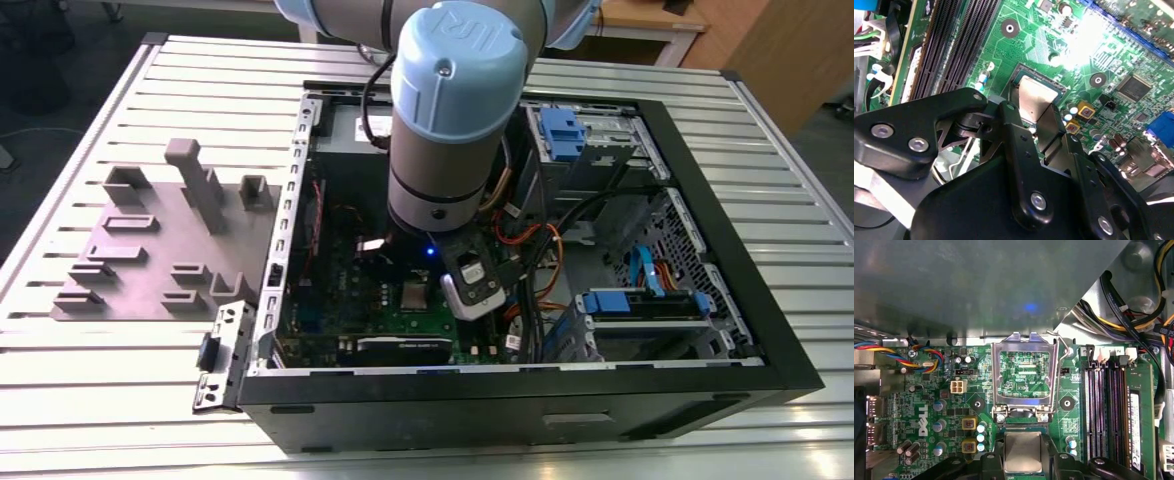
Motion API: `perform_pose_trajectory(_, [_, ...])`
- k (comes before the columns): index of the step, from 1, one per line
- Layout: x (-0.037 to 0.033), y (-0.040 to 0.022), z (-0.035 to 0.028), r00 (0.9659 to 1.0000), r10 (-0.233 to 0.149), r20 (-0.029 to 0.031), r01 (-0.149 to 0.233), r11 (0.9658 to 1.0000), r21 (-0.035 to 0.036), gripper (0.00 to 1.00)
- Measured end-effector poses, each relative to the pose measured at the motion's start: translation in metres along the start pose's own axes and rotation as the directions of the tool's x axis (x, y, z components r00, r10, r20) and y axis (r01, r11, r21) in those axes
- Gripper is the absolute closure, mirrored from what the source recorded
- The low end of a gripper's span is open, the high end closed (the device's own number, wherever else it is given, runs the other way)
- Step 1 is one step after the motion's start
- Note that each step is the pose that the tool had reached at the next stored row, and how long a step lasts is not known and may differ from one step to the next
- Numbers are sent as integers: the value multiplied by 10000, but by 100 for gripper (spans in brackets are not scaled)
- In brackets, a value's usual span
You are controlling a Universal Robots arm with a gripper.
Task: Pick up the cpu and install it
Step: 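Place the cpu into insertion slot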
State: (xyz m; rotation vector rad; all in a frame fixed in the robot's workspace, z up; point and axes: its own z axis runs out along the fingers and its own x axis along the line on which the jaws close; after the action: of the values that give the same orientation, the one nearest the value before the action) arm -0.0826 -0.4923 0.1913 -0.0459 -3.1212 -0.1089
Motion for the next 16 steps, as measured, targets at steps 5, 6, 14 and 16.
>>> perform_pose_trajectory(5, [0, 0, 0, 9999, -101, -7, 101, 9999, 2, 61])
perform_pose_trajectory(6, [0, 0, 0, 9999, -107, -7, 107, 9999, 2, 61])
perform_pose_trajectory(14, [-1, 0, -1, 9999, -109, -7, 109, 9999, -9, 61])
perform_pose_trajectory(16, [-1, 0, -1, 9999, -109, -8, 109, 9999, -10, 61])
